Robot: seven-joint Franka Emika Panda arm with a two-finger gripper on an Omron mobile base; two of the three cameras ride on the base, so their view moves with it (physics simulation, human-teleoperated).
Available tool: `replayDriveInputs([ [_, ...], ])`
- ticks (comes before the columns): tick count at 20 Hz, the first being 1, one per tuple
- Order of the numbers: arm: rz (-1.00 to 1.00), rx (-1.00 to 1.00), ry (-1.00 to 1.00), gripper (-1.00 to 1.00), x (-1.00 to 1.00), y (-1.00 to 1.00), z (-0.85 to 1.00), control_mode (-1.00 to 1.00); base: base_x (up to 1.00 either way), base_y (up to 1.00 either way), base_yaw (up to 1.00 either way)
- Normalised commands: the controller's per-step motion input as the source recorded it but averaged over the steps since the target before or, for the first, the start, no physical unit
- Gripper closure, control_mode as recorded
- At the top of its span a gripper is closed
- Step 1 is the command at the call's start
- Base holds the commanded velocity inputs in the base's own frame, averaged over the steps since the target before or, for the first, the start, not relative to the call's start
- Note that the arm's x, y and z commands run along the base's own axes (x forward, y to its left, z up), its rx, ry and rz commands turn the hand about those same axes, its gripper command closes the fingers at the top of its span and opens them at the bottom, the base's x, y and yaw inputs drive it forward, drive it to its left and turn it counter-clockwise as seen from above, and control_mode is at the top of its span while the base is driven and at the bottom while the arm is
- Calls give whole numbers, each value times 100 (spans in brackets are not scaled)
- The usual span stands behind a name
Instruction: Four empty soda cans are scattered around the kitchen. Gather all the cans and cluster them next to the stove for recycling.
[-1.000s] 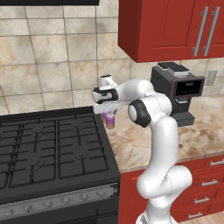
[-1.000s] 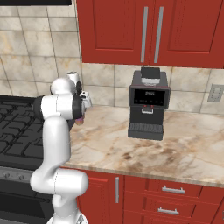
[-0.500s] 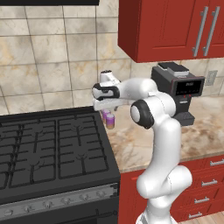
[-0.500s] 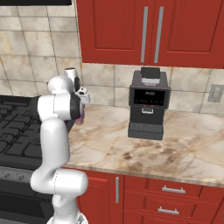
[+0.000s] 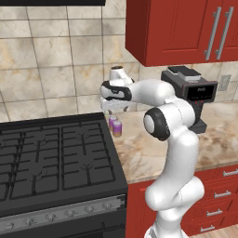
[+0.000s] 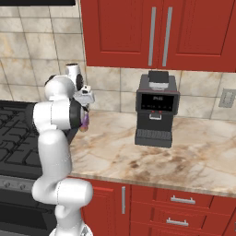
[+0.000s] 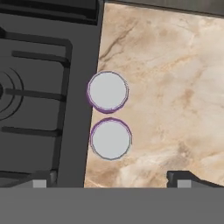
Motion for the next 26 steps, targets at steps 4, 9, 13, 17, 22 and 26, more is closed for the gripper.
replayDriveInputs([
  [4,0,7,-15,-100,-38,-21,52,-100,0,0,0],
  [9,0,5,-17,-100,-43,-19,38,-100,0,0,0],
  [13,2,3,-14,-100,-56,-14,4,-100,0,0,0],
  [17,1,1,-9,-100,-53,-11,4,-100,0,0,0],
  [22,1,0,-9,-100,-47,-15,11,-100,0,0,0],
  [26,0,0,-10,-100,-41,-13,10,-100,0,0,0],
])
